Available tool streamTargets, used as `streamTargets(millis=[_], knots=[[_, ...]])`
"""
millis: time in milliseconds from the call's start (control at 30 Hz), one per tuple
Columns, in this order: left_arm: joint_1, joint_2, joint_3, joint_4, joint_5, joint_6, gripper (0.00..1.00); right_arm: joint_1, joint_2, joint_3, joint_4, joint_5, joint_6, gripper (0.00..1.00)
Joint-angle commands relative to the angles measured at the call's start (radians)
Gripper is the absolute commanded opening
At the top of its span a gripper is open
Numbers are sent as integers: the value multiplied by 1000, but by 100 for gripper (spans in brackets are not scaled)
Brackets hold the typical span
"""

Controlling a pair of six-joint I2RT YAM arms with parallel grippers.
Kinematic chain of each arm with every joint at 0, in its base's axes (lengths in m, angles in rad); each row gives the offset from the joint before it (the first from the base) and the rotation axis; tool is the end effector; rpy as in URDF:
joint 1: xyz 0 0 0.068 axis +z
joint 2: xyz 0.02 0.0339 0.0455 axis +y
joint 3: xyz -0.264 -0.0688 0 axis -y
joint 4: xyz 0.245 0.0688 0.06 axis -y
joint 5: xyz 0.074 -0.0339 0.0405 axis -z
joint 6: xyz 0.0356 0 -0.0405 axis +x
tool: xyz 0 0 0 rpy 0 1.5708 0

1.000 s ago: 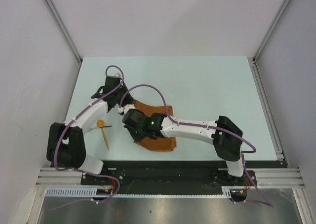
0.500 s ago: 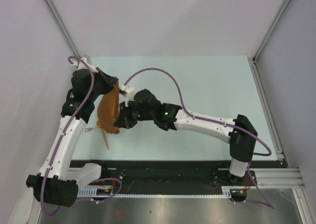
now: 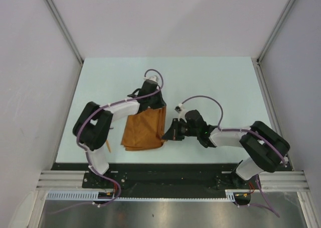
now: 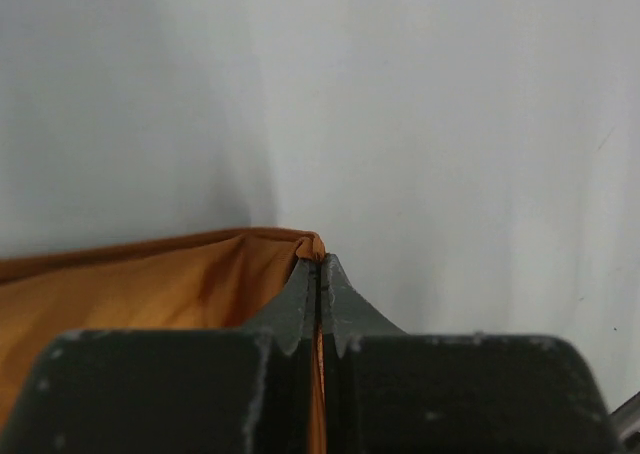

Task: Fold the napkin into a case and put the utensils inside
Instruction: Turn over the upper triangle folded napkin at the center of the board.

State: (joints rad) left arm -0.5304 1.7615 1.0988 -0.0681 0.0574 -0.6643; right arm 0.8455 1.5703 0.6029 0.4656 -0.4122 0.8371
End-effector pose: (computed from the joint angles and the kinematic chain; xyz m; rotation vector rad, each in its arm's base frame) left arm 0.3282 -0.1948 0.1962 -0.1297 2.3929 -0.6588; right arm 0.1895 0.2353 0.1585 -0.3011 2.3520 1.3664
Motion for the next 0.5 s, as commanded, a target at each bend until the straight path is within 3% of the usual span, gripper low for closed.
streamTargets(millis=[0, 133, 467], knots=[[-55, 97, 171, 298, -68, -15, 0, -69, -136, -105, 22, -169, 31, 0], [-105, 223, 242, 294, -79, -21, 0, -147, -174, -179, -59, -191, -30, 0], [-171, 363, 406, 295, -77, 17, 0, -316, -251, -278, -152, -205, -99, 0]])
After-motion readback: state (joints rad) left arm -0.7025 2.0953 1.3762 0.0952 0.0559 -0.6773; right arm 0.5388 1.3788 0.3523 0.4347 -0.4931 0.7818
